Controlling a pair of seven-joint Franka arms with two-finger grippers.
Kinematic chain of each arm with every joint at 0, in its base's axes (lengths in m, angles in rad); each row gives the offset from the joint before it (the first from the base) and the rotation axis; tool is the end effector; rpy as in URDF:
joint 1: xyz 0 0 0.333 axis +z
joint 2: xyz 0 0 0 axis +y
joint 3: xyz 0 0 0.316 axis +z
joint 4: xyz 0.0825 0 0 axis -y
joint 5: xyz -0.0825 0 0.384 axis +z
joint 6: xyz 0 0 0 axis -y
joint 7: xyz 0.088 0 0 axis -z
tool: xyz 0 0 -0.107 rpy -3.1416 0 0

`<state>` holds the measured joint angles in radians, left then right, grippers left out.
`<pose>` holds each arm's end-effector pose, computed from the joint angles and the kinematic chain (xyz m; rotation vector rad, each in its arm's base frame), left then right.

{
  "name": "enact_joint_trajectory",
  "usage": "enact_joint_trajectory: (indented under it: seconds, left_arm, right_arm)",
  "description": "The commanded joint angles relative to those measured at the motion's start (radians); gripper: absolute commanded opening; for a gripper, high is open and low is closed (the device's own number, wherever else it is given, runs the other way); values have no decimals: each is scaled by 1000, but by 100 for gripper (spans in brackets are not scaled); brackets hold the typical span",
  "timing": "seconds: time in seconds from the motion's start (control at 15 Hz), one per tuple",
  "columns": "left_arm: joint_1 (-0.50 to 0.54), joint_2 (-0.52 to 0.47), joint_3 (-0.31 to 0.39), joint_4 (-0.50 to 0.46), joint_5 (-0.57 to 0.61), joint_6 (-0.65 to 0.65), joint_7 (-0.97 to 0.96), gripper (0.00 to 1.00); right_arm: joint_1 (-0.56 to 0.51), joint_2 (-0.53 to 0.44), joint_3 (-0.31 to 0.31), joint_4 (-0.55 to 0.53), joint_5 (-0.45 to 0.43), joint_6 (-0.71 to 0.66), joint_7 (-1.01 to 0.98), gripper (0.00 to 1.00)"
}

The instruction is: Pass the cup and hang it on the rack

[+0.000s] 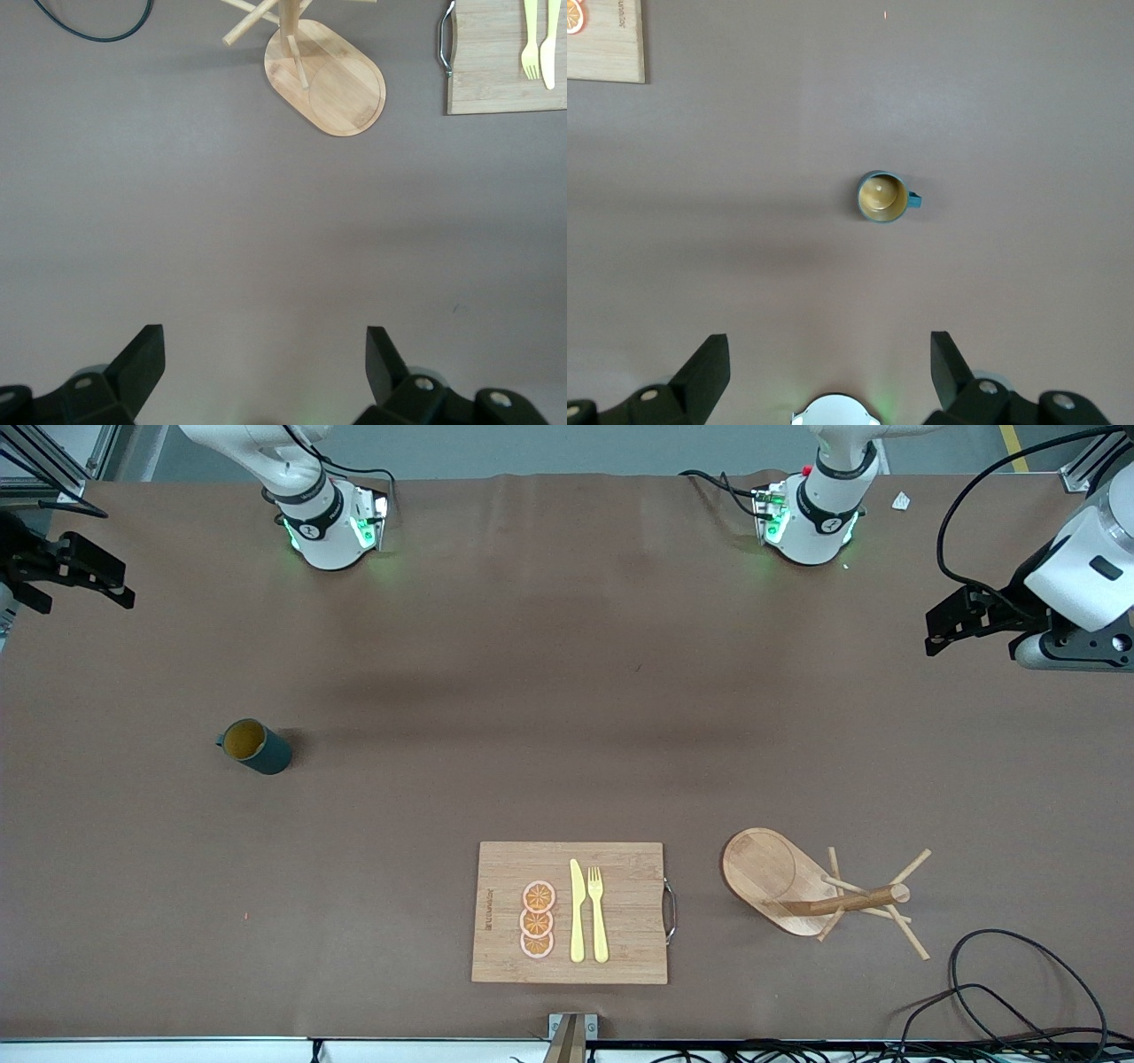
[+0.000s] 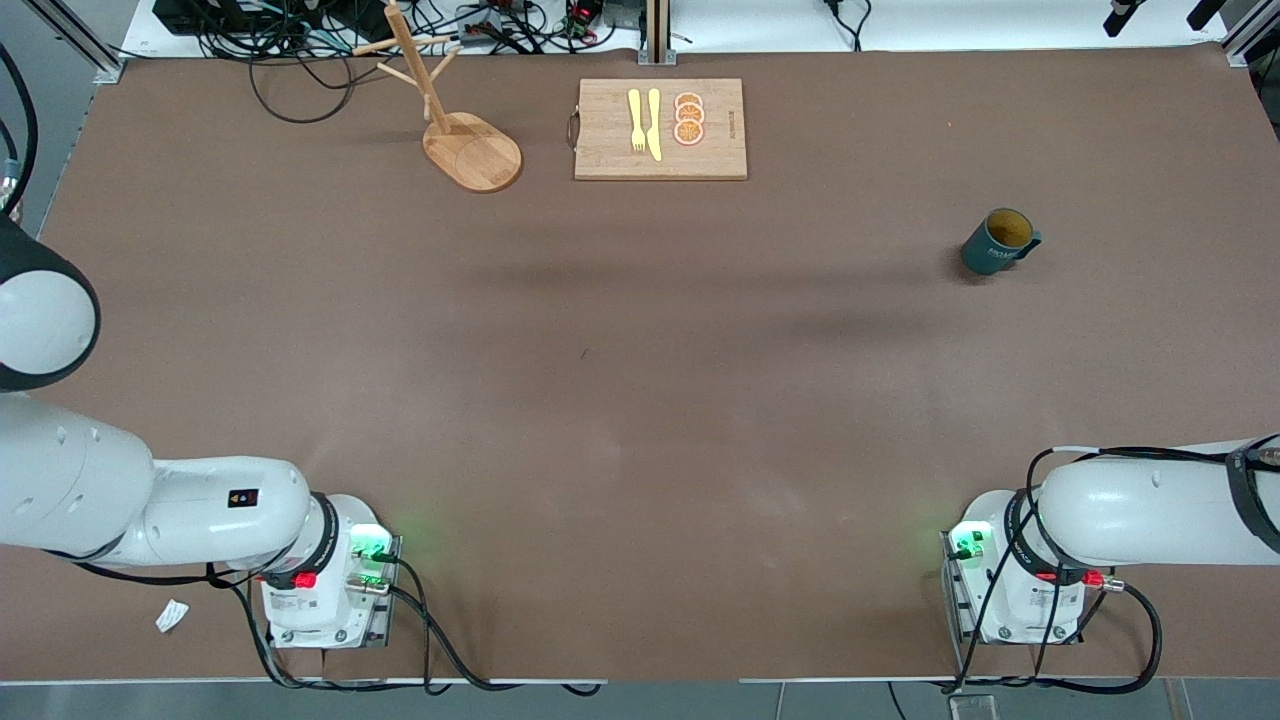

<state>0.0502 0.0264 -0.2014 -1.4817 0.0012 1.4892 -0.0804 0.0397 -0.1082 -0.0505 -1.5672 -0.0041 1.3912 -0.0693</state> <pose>0.5486 -0.0817 0.6448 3.1376 -0.1109 -0.0294 0.5008 -0.0076 0.6681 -3.1344 -0.0915 0.1064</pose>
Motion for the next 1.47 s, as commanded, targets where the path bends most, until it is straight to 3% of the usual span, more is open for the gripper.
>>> enact_joint_trajectory:
  seconds: [0.0,1.4]
  left_arm:
    - [2,-11,-10,8,23,-33,1,100]
    - [4,1,-7,17,23,-35,7,100]
  right_arm:
    - [6,-30,1,-31,-19,-4,5,100]
    - [6,-5,0,19,-20,6,37,100]
